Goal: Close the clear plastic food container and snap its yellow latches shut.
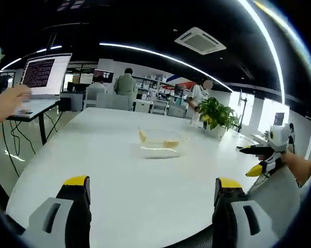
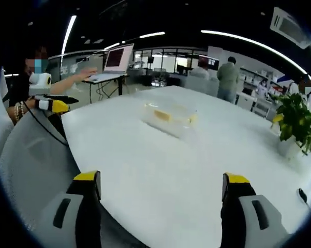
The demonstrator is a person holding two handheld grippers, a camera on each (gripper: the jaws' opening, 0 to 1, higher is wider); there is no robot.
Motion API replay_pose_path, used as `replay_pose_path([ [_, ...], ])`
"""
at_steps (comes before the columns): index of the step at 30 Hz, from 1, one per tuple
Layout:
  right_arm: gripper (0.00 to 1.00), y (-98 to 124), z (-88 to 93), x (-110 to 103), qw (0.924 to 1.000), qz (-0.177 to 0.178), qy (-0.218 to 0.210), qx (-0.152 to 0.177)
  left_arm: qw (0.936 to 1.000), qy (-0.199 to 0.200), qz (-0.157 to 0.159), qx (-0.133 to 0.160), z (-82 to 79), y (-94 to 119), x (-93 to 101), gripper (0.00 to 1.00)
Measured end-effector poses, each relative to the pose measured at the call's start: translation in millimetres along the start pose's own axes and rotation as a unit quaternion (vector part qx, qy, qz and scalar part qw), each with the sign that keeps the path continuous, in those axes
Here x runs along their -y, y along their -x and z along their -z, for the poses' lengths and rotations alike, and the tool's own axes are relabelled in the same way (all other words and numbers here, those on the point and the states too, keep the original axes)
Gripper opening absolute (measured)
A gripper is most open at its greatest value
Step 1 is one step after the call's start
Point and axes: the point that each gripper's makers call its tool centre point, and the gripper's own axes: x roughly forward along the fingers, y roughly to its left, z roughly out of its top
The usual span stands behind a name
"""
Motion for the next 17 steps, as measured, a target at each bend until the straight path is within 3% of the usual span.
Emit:
replay_pose_path([
  [1,1.00,-1,-1.4,-1,0.9999,-0.001,0.016,0.005,1.0000,-0.004,-0.002,-0.001,0.6,0,-0.4,0.96],
  [11,0.98,1,4.1,-3,0.9997,0.000,0.024,-0.007,1.0000,-0.004,0.001,0.002,1.1,1,-0.2,0.93],
  [17,0.98,-1,10.6,-2,0.9987,0.004,0.042,-0.029,1.0000,-0.001,0.000,0.008,-0.2,2,-1.4,0.92],
])
